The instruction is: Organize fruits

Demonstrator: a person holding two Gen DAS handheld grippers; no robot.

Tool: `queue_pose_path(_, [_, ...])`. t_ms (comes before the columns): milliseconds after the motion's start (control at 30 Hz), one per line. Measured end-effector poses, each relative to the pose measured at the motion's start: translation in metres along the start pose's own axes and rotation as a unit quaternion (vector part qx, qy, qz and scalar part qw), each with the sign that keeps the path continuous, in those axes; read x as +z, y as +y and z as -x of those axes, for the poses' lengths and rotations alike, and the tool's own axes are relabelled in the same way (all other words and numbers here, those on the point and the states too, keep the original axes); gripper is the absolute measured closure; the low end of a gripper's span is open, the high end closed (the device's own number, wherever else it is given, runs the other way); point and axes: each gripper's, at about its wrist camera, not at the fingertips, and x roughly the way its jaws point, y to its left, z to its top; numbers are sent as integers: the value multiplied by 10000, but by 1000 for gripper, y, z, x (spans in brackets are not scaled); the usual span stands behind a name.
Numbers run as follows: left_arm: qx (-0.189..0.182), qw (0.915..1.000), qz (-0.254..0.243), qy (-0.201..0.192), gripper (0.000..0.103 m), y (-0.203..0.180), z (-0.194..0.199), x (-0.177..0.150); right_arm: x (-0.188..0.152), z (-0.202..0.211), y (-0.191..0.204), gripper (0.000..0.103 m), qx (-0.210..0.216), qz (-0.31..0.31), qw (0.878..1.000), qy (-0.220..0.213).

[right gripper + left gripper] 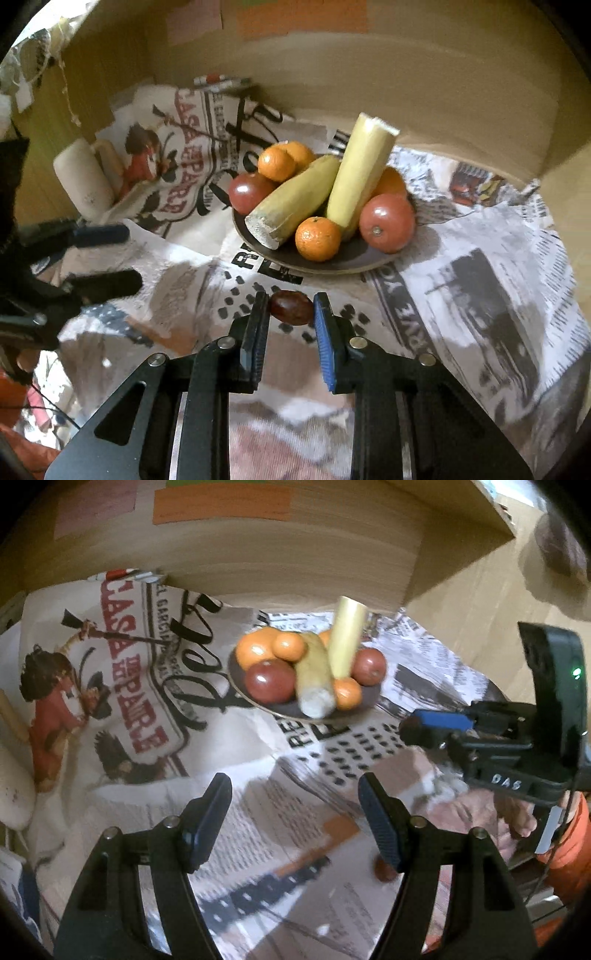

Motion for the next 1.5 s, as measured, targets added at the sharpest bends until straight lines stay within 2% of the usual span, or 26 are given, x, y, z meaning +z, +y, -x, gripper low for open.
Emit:
queue_pose_path(133, [-211, 9997, -52, 139, 32, -15, 3, -15, -12, 18, 3, 81, -36, -66, 9999, -122])
queue_pose_path(300, [-301, 9988, -289, 260, 35, -39, 6, -37, -28, 34, 1, 80, -65, -192, 9996, -206])
queue_pose_path(367, [-343, 9982, -379, 328, 44, -47, 4, -45, -32, 37, 1, 80, -68, -224, 9995, -224])
queue_pose_path(433, [-380, 9974, -431, 432, 58, -51, 0, -51, -35, 40, 1, 80, -77, -243, 9994, -236])
queue_pose_path(567, [-358, 9972, -405, 523, 70, -51, -12, -56, -38, 43, 0, 80, -83, -250, 9993, -257])
queue_pose_path(633, [-411, 9972, -357, 508, 84, -49, -13, -55, -38, 43, 0, 80, -82, -253, 9993, -261])
queue_pose_path(667, [-446, 9971, -329, 517, 86, -47, -12, -55, -38, 42, 0, 80, -85, -255, 9993, -259])
queue_pose_path(933, [-404, 9978, -267, 446, 86, -38, -10, -42, -26, 32, -8, 80, -40, -314, 9993, -219])
queue_pose_path(1267, [-180, 9998, -118, -32, 86, -11, -4, 20, 9, 14, -19, 80, 14, -197, 9994, -291])
queue_pose_path(1500, [-210, 9995, -87, -213, 86, -6, -17, 60, 35, -3, -29, 80, 1, -105, 9995, -310])
